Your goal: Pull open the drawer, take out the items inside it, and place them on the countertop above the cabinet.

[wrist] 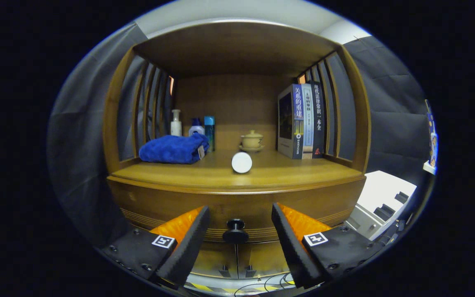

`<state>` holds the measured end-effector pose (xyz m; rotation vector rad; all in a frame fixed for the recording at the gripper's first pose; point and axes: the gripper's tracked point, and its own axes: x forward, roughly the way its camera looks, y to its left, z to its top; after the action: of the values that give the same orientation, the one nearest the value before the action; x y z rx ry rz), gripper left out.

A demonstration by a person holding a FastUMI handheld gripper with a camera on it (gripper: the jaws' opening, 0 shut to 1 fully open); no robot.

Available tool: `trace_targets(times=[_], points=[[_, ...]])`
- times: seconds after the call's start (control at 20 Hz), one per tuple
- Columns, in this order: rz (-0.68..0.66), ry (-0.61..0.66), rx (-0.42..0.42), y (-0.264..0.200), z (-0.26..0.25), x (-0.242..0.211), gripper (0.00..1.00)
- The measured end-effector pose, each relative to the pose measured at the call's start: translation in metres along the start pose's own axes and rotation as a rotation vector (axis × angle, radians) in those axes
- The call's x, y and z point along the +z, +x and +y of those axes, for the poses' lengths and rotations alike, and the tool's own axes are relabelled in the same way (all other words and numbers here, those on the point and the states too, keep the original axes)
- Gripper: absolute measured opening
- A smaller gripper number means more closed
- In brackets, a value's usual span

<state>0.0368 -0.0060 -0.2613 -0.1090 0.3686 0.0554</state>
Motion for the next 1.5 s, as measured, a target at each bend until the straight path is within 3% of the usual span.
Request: trace_targets(times=[0.35,0.65,1.1,1.5], points=[[-0.101,-0.009,0.016,-0.092,-0.022,0.078,0.97],[-0.136,0.036,0.01,-0.149,-0.035,0.104,0.97],[-0.181,0.004,-0.068,-0.178,-0.064,0.132,0.98],[-0.152,0.036,-0.024,-0.174,-0.049,0.123,0.98]])
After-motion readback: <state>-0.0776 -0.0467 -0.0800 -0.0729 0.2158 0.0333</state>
